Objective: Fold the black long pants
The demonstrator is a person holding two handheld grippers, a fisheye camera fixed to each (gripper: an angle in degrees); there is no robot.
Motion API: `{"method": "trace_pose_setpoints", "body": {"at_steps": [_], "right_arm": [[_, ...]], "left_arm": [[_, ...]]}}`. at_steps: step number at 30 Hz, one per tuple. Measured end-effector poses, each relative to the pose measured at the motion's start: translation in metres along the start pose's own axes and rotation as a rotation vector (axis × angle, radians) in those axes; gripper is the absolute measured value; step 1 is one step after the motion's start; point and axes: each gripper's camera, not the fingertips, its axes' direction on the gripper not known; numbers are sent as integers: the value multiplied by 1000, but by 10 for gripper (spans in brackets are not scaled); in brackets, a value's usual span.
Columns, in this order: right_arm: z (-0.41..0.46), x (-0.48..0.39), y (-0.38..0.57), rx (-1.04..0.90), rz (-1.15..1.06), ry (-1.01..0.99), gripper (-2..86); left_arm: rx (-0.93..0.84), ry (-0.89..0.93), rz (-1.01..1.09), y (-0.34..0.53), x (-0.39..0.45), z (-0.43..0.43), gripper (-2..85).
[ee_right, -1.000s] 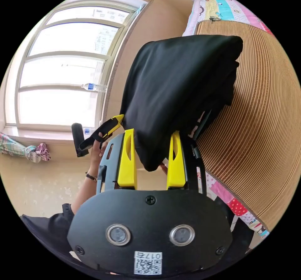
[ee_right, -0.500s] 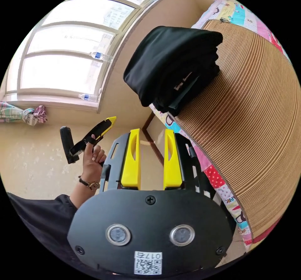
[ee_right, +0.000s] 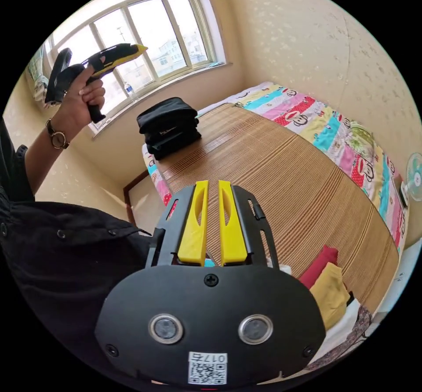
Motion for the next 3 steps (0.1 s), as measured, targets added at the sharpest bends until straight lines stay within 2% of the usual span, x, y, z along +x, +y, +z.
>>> {"method": "trace_pose_setpoints", "body": {"at_steps": [3], "right_arm": [[-43, 74, 36, 17, 203, 113, 34]], "left_arm": [[-13, 183, 26, 36, 34, 37, -5]]}}
